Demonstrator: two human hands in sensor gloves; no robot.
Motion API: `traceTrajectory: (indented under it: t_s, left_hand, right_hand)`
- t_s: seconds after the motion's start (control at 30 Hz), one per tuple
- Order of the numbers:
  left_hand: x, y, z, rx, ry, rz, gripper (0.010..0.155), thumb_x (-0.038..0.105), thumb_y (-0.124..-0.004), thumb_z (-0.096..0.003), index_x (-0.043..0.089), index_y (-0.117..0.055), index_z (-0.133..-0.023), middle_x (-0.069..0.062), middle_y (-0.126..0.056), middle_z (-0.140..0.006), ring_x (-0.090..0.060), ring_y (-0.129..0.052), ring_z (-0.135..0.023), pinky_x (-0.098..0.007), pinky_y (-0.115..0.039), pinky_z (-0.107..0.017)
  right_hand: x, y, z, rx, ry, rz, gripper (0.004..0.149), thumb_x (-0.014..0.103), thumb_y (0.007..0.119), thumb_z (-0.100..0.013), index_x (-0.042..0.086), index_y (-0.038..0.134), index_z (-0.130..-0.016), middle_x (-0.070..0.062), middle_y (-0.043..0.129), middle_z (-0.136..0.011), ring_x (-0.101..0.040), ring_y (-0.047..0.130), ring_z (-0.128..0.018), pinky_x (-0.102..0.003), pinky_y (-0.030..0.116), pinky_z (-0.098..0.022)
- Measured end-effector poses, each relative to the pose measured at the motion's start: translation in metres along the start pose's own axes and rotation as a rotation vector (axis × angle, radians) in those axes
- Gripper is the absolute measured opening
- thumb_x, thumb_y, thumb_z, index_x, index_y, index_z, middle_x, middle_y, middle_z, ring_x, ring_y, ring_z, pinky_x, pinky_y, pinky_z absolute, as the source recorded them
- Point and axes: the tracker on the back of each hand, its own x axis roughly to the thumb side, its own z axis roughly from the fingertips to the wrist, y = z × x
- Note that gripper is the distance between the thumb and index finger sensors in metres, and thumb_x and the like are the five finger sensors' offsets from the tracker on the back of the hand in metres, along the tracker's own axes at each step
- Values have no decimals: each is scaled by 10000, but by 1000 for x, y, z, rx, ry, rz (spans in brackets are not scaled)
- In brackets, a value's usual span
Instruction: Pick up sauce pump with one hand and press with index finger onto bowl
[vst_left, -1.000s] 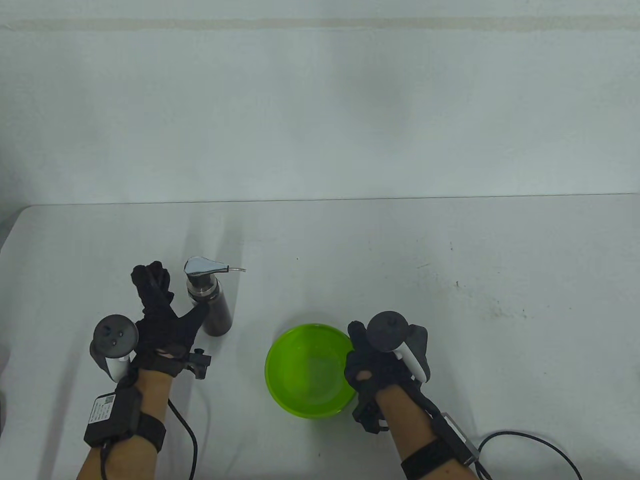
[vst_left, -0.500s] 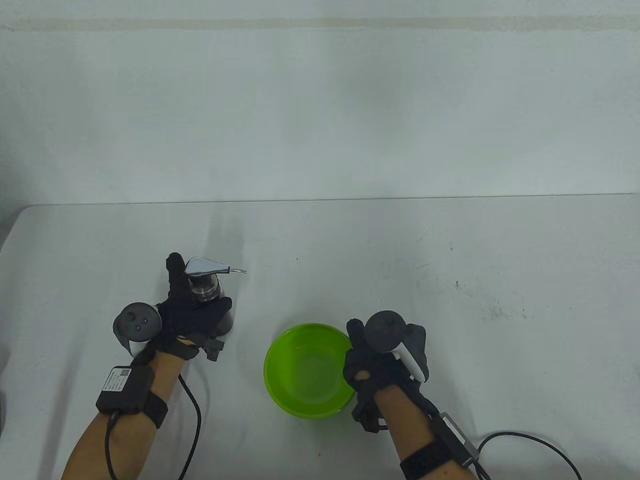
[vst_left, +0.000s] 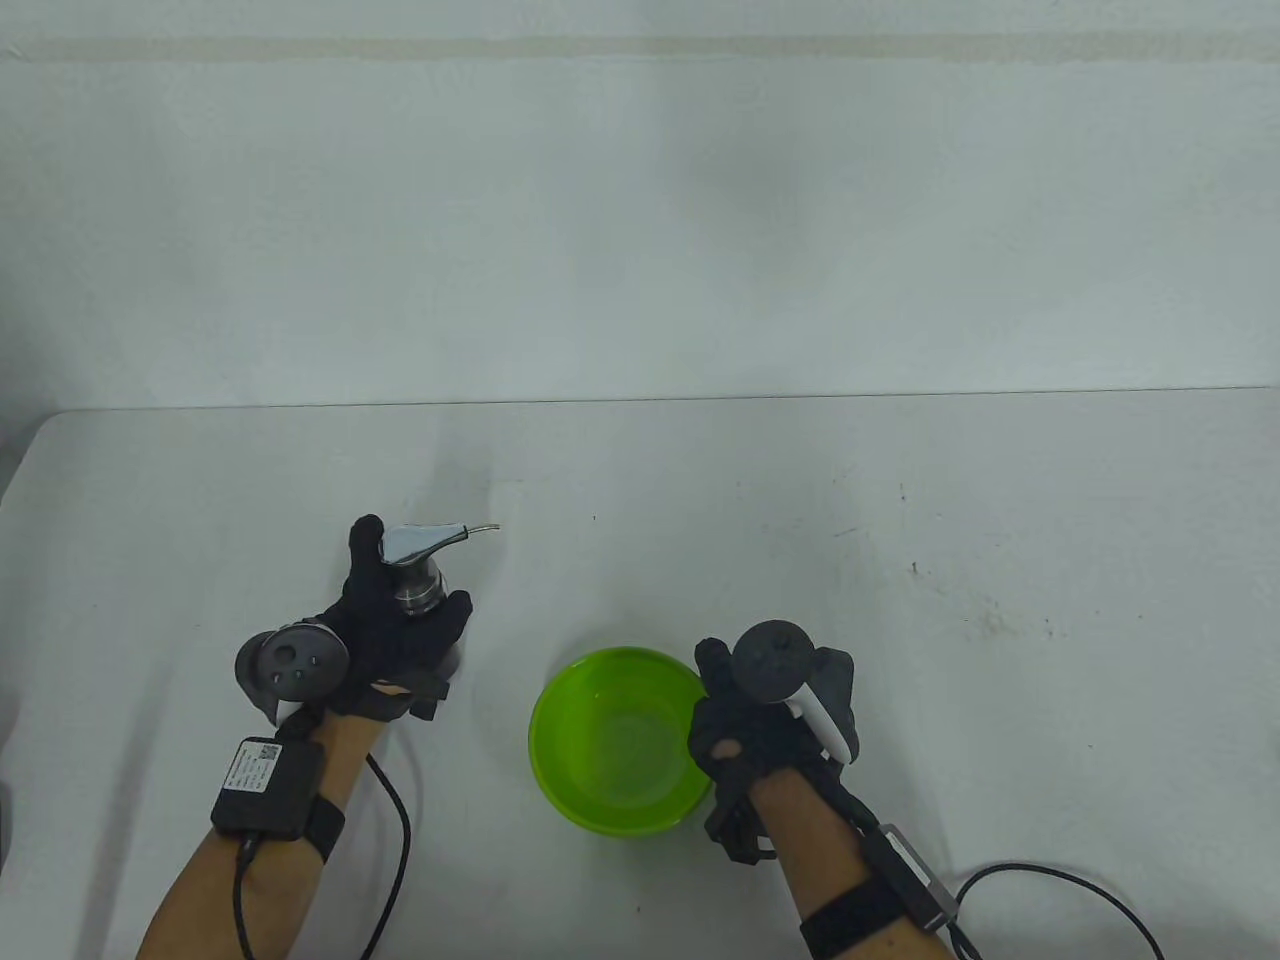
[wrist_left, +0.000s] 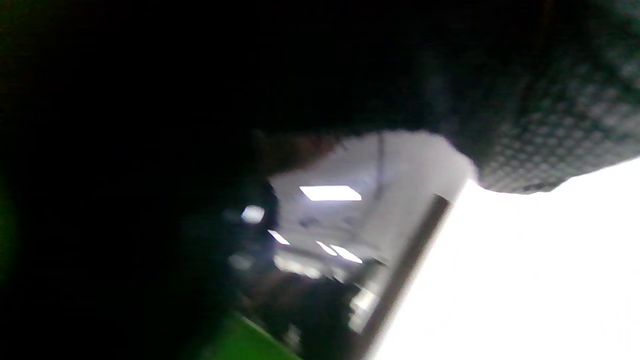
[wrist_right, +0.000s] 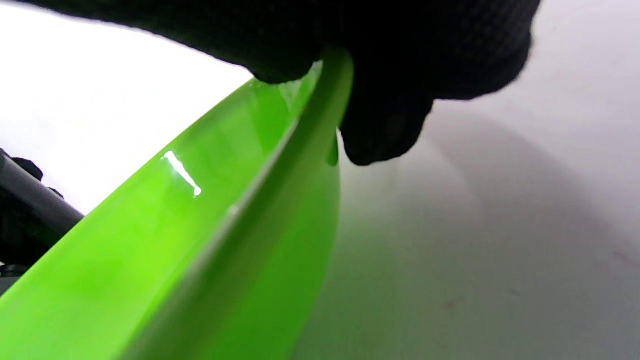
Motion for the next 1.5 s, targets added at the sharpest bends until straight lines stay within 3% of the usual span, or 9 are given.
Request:
traceTrajectory:
  t_s: [0.17, 0.3, 0.4, 0.6, 0.83, 0.97, 1.07, 1.17, 1.5]
  left_hand:
    - [26, 26, -13, -36, 44, 8, 1240, 554, -1061, -338, 439, -15, -993, 54, -628, -954, -284, -1058, -667, -482, -1010, -490]
    - [69, 56, -26, -74, -30, -16, 1237, 563, -1060, -345, 571, 16, -954, 69, -629, -972, -274, -1058, -679, -473, -1009, -507]
    - [113, 78, -30, -195, -95, -58, 1224, 560, -1070, -342, 649, 0, -930, 63, -664, -964, -277, -1065, -681, -482, -1008, -504]
    - [160, 88, -5, -318, -178, -228, 1198, 560, -1071, -341, 677, -43, -946, 69, -674, -955, -271, -1054, -691, -485, -1008, -513]
    - [145, 68, 34, -324, -96, -232, 1216, 537, -1082, -341, 648, -36, -952, 76, -644, -967, -266, -1039, -741, -471, -1014, -514]
    - [120, 49, 47, -415, -20, -197, 1214, 534, -1082, -341, 644, -41, -955, 76, -644, -969, -266, -1053, -714, -479, -1010, -513]
    - [111, 37, 52, -491, -17, -246, 1212, 532, -1080, -343, 640, -42, -958, 74, -646, -968, -268, -1053, -714, -479, -1007, -517]
    - [107, 29, 55, -529, -8, -259, 1212, 526, -1081, -340, 635, -44, -959, 73, -648, -966, -273, -1052, -713, -490, -1001, -519]
    - [106, 20, 56, -558, -4, -266, 1206, 523, -1076, -344, 631, -47, -962, 70, -649, -965, -276, -1049, -714, -491, -998, -520]
  right_hand:
    - [0, 0, 0, 3, 5, -3, 606, 218, 811, -488, 127, 494, -996, -157, 732, -956, -298, 1046, -501, -381, 931, -320]
    - [-3, 1, -2, 18, 21, -13, 622, 235, 828, -487, 131, 491, -999, -150, 738, -952, -281, 1042, -460, -372, 927, -305]
    - [-4, 2, -4, 28, 31, -15, 626, 234, 841, -485, 136, 497, -998, -143, 748, -946, -272, 1041, -446, -367, 926, -297]
    - [-4, 1, -4, 22, 30, -8, 613, 221, 839, -481, 136, 514, -994, -142, 765, -934, -272, 1044, -433, -367, 928, -288]
    - [-5, 2, -3, 30, 27, -38, 605, 218, 842, -477, 131, 528, -987, -144, 779, -919, -270, 1056, -415, -361, 937, -272]
    - [-4, 3, -3, 30, 24, -32, 602, 219, 839, -479, 131, 528, -987, -144, 778, -919, -270, 1055, -415, -360, 938, -271]
    - [-4, 2, -3, 33, 23, -25, 601, 228, 833, -481, 128, 525, -987, -150, 775, -920, -267, 1058, -417, -360, 939, -270]
    - [-7, 0, -2, 51, 21, -74, 634, 324, 838, -502, 124, 494, -996, -172, 740, -941, -315, 1048, -473, -396, 928, -307]
    - [-8, -4, 0, 49, 23, -74, 668, 369, 841, -506, 123, 470, -1004, -193, 693, -968, -371, 1010, -553, -444, 896, -359]
